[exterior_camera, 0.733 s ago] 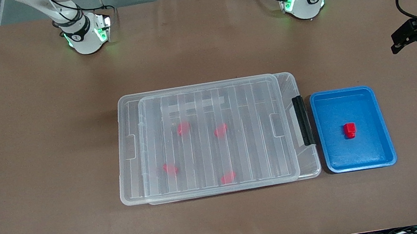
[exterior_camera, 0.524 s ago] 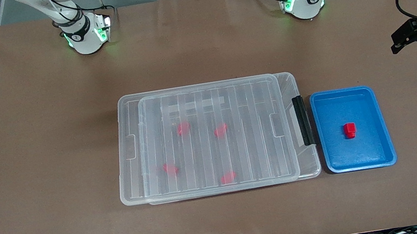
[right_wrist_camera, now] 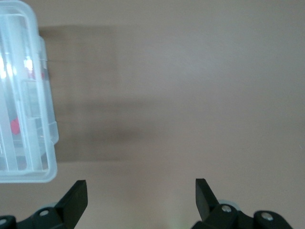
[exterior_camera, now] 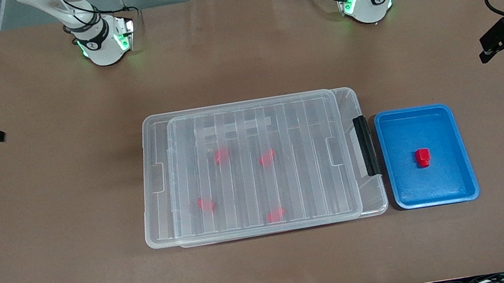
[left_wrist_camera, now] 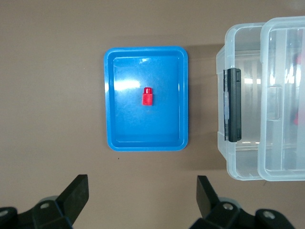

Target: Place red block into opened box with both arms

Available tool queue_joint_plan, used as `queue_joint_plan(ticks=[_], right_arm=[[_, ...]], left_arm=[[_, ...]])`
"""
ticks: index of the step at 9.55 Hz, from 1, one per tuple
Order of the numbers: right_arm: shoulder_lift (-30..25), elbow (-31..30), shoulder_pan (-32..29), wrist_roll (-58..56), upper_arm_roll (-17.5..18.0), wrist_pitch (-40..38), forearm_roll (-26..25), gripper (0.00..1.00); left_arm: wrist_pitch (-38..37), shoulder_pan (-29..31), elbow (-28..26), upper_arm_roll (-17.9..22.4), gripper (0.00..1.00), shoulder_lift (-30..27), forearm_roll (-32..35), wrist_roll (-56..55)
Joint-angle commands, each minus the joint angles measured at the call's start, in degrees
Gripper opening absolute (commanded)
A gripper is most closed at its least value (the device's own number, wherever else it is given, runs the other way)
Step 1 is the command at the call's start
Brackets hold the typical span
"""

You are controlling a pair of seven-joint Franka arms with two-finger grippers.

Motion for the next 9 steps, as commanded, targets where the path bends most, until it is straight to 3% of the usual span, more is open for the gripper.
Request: queue_joint_plan(ticks=[1, 5, 9], right_arm=[[8.23, 0.51, 4.23, 3.72, 0.24, 7.31, -0.1, 1.0], [20.63, 2.69, 13.72, 17.59, 0.5, 18.66, -0.98, 1.0], [24.52, 3.05, 15.24, 18.77, 0.41, 26.58, -4.49, 1.0]], left_arm=[[-0.28, 0.15, -0.59, 0.07, 1.0, 2.3, -0.43, 0.99], [4.62, 0.23, -2.34, 0.07, 1.0, 8.97, -0.33, 1.08], [13.67, 1.02, -5.26, 0.51, 1.0, 18.01, -0.86, 0.99]])
